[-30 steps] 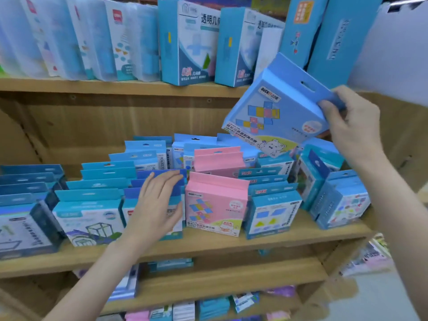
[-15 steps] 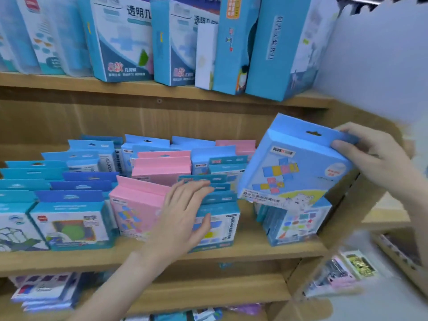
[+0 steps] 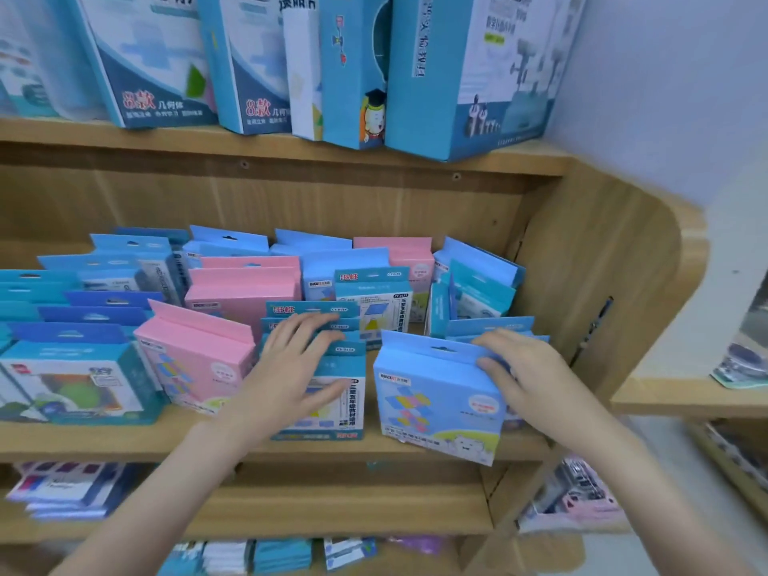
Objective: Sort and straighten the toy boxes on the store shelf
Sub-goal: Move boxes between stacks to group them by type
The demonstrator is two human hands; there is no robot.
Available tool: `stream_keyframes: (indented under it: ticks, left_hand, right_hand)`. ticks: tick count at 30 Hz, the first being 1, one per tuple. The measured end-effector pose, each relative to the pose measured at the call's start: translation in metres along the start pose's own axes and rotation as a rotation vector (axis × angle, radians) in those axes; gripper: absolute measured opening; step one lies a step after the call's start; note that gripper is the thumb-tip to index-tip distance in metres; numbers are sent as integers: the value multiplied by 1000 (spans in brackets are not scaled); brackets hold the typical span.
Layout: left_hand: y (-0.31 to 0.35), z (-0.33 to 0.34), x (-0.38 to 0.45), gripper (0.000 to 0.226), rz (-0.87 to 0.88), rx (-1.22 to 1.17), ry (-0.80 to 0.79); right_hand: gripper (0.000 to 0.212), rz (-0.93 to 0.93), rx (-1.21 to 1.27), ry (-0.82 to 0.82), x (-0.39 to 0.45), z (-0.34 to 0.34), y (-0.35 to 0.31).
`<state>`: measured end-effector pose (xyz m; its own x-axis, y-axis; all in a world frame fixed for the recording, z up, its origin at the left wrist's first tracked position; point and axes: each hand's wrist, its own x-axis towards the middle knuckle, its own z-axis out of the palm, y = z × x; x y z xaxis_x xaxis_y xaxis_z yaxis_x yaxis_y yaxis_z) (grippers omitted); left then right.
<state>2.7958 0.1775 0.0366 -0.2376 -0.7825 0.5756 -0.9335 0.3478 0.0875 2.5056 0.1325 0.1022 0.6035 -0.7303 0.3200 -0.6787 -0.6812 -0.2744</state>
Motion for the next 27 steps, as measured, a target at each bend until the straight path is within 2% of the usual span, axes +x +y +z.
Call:
stream_keyframes:
  ticks: [7,13,18,21,24,27]
  left_hand:
    - [-8,-6,0,47,20,-16,-23]
    - [1,-13,-3,49,-1,48,-42]
    - [5,-12,-4,49,-5,89,-41]
    - [5,-12,-5,49,-4,71,-42]
    - [3,-15,-7,61,-13,48,-39]
    - [1,-23,-9,80,-12,164,-77]
  right_hand:
    - [18,52,51,90,10,23,-11]
    - [13,136,-69,197,5,35,-20]
    - [9,196,-56,216,14,44,-35]
    - [18,279,-91,169,25,47,-44]
    - [41,319,-214,100,33,41,-53]
    - [33,261,-386,71,37,21,-55]
